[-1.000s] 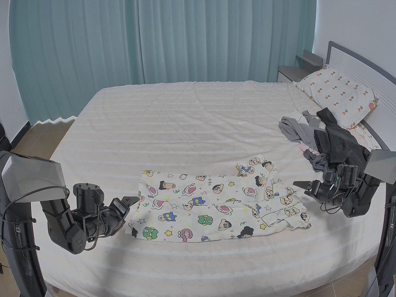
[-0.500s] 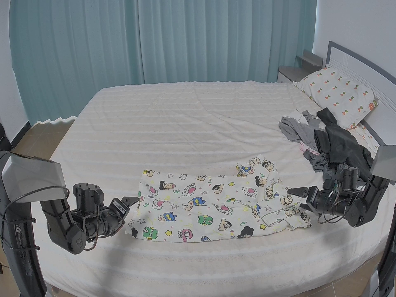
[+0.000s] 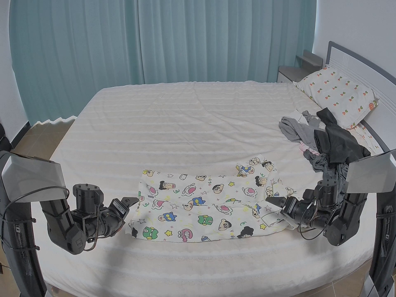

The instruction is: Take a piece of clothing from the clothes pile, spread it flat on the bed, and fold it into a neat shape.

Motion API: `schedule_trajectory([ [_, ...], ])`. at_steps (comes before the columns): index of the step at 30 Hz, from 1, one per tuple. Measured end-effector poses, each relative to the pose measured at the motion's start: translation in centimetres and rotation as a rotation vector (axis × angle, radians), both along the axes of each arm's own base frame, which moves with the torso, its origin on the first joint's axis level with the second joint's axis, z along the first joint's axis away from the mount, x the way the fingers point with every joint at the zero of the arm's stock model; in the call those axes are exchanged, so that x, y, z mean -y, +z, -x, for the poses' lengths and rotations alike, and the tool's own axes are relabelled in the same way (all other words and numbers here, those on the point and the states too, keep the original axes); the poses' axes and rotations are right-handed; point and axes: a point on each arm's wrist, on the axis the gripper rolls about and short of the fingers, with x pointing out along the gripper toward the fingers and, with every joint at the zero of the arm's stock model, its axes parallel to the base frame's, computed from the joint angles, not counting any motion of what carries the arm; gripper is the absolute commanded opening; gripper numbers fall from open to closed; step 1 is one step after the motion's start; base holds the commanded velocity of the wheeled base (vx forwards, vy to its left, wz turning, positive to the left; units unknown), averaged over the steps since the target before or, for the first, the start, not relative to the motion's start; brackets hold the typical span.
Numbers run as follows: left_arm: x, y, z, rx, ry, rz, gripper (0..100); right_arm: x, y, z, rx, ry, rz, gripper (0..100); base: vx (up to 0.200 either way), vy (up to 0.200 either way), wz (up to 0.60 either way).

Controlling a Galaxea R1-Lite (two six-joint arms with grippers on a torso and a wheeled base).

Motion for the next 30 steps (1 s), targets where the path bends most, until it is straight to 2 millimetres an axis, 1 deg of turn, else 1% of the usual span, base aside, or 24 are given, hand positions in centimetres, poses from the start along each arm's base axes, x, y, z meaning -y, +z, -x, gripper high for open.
schedule_trajectory([
  [6,0.0,0.0,0.0,-0.001,0.0,0.0,100,0.4,-1.8,0.2,-0.041,-0.019,0.036,100,0.0,0.0,0.0],
  [12,0.0,0.0,0.0,-0.001,-0.001,0.0,100,0.4,-2.5,0.2,-0.047,-0.001,0.069,100,0.0,0.0,0.0],
  [16,0.0,0.0,0.0,-0.001,0.0,0.0,100,0.5,-2.7,0.1,-0.035,0.0,0.074,100,0.0,0.0,0.0],
  [20,0.0,0.0,0.0,-0.001,0.0,0.0,100,0.7,-1.8,0.1,0.007,-0.01,0.065,100,0.0,0.0,0.0],
  [23,0.0,0.0,0.0,-0.001,0.0,0.0,100,0.9,-0.6,0.5,0.027,-0.014,0.06,100,0.0,0.0,0.0],
  [26,0.0,0.0,0.0,-0.001,0.0,0.0,100,1.0,0.4,1.6,0.024,-0.015,0.058,100,0.0,0.0,0.0],
  [30,0.0,0.0,0.0,0.0,0.0,0.001,100,1.1,1.3,3.2,0.005,-0.017,0.05,100,0.0,0.0,0.0],
])
